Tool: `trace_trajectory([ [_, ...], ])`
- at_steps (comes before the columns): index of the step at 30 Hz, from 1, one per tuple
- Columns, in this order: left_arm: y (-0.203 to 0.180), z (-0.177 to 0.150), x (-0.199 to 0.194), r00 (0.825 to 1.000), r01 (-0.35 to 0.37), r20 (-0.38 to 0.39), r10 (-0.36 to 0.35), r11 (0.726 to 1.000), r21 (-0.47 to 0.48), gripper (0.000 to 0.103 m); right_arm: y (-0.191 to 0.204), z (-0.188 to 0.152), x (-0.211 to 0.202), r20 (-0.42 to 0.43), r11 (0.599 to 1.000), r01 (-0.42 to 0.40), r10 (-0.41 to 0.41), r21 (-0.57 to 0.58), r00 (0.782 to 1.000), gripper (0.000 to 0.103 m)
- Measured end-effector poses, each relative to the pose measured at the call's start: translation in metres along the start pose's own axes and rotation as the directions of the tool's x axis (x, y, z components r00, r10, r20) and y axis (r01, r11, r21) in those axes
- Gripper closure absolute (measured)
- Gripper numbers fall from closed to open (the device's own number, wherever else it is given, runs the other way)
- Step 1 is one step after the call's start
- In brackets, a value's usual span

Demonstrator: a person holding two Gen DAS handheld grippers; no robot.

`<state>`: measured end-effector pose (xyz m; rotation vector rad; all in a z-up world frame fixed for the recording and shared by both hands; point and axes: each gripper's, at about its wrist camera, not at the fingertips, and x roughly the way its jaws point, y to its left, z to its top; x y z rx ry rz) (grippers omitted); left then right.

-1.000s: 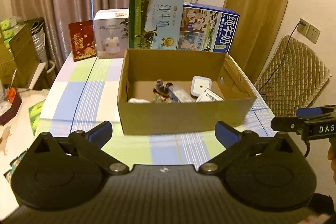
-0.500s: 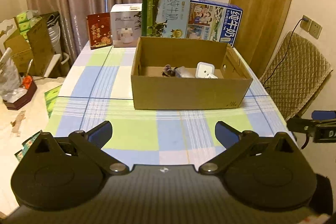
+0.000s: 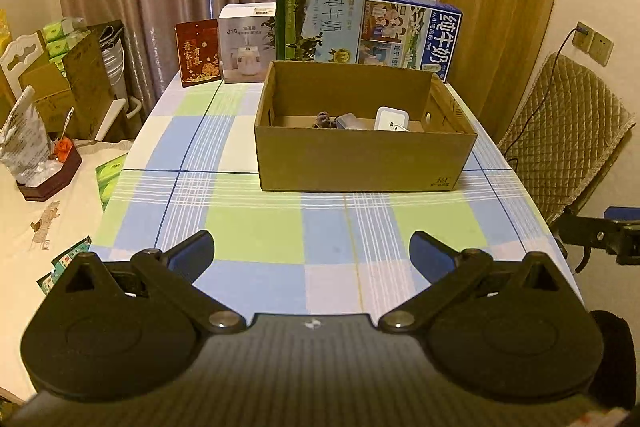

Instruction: Organize objects

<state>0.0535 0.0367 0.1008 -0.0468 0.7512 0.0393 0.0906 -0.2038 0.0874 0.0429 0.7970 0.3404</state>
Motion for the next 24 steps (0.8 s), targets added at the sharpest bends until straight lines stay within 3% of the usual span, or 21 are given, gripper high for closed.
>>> trace_trajectory([
  [24, -0.0017, -0.0063, 0.0021, 1.0, 0.008, -0.009, -0.008, 1.0, -0.002, 0.001, 0.0009, -0.0058, 0.0039, -0.018, 1.0, 0.013, -0.013, -0.009, 1.0, 0.002],
])
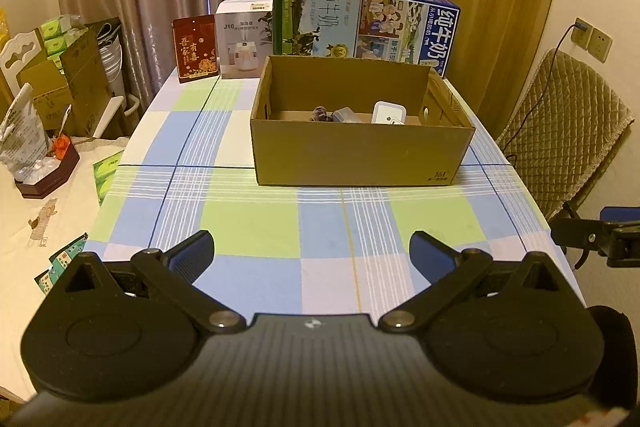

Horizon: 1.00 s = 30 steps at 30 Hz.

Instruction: Organize objects

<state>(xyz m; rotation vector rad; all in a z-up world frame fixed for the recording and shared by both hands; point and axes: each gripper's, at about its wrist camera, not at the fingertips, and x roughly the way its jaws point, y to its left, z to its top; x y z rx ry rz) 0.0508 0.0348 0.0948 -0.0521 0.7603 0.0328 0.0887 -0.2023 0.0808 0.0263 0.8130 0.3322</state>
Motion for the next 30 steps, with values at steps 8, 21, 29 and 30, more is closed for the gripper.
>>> trace_trajectory([
  [8, -0.0006, 0.0001, 0.0009, 1.0, 0.003, 0.0, -0.003, 1.0, 0.001, 0.001, -0.0004, -0.0006, 0.0003, -0.001, 1.0, 0.001, -0.001, -0.001, 1.0, 0.002],
  [21, -0.0022, 0.0005, 0.0026, 1.0, 0.006, -0.001, -0.006, 1.0, 0.001, 0.001, -0.0021, -0.0014, 0.0025, -0.003, 1.0, 0.002, -0.002, -0.001, 1.0, 0.002],
  [29, -0.0014, 0.0013, 0.0021, 1.0, 0.028, 0.009, -0.028, 0.999, -0.021, 0.001, -0.0035, -0.0026, 0.0034, -0.002, 1.0, 0.001, -0.001, -0.001, 1.0, 0.002],
  [30, -0.0011, 0.0016, 0.0013, 0.999, 0.036, 0.014, -0.036, 0.999, -0.028, 0.001, -0.0034, -0.003, 0.0029, 0.001, 1.0, 0.0, 0.0, -0.001, 1.0, 0.002],
])
